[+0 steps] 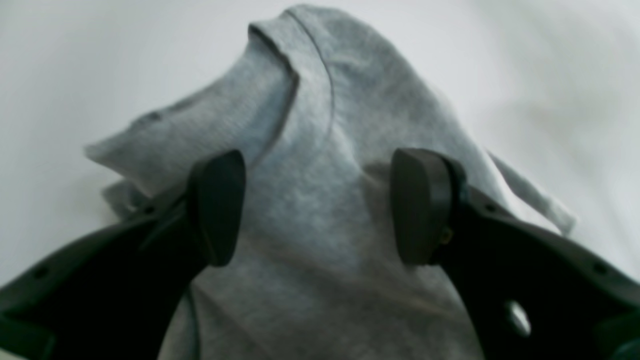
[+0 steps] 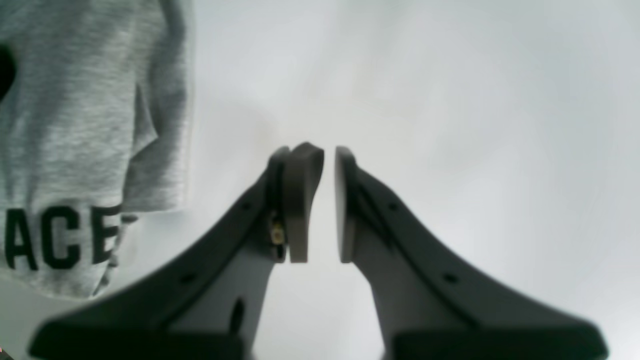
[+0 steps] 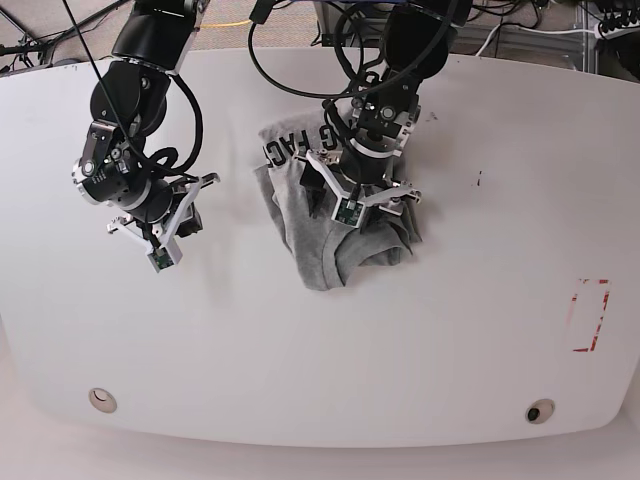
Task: Fold the T-shirt properly
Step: 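Release the right gripper and hold the bundle with the left gripper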
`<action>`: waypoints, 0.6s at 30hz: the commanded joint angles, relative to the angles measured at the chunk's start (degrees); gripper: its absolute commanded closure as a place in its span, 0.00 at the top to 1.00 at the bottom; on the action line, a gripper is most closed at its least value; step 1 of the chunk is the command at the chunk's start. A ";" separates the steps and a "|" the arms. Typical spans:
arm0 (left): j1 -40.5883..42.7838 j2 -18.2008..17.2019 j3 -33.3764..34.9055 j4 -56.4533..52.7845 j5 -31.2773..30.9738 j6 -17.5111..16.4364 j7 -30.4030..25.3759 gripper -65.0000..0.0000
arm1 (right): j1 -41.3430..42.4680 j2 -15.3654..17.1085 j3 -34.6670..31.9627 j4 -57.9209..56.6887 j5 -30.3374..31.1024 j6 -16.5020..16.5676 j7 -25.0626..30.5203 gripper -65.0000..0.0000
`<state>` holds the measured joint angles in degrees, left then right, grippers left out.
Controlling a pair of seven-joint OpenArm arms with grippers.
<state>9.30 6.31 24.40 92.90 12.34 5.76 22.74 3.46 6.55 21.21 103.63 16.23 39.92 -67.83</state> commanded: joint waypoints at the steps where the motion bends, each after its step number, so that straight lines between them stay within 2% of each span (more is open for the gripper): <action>1: 0.68 0.51 1.40 -1.96 1.68 2.72 -5.12 0.66 | 1.06 0.44 0.72 0.85 0.69 0.08 1.06 0.12; 2: 1.03 0.51 1.49 -3.36 2.12 3.78 -6.43 0.66 | 0.98 0.44 1.16 0.85 0.69 0.08 1.06 0.12; 5: 0.85 0.42 1.49 -9.08 2.47 3.95 -8.10 0.66 | 1.06 0.53 1.51 0.76 0.69 0.08 1.06 0.12; 10: -0.46 0.24 1.22 -16.99 2.30 4.04 -7.93 0.66 | 0.98 0.79 1.51 0.85 0.69 0.08 1.06 0.12; 13: -1.08 -3.45 0.70 -18.31 2.21 3.69 -7.75 0.66 | 1.15 0.79 2.57 0.85 0.69 0.08 0.98 0.12; 15: -1.43 -6.44 0.43 -18.22 2.12 1.14 -7.67 0.66 | 1.15 0.79 2.74 0.85 0.69 0.08 0.98 0.12; 18: -1.78 -10.39 -3.00 -18.22 2.04 -6.59 -7.67 0.66 | 1.06 0.79 2.83 0.85 0.69 0.08 0.98 0.12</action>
<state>6.28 -0.49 24.49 76.23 11.64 0.47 3.73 3.51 7.05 24.05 103.44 16.08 39.90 -67.83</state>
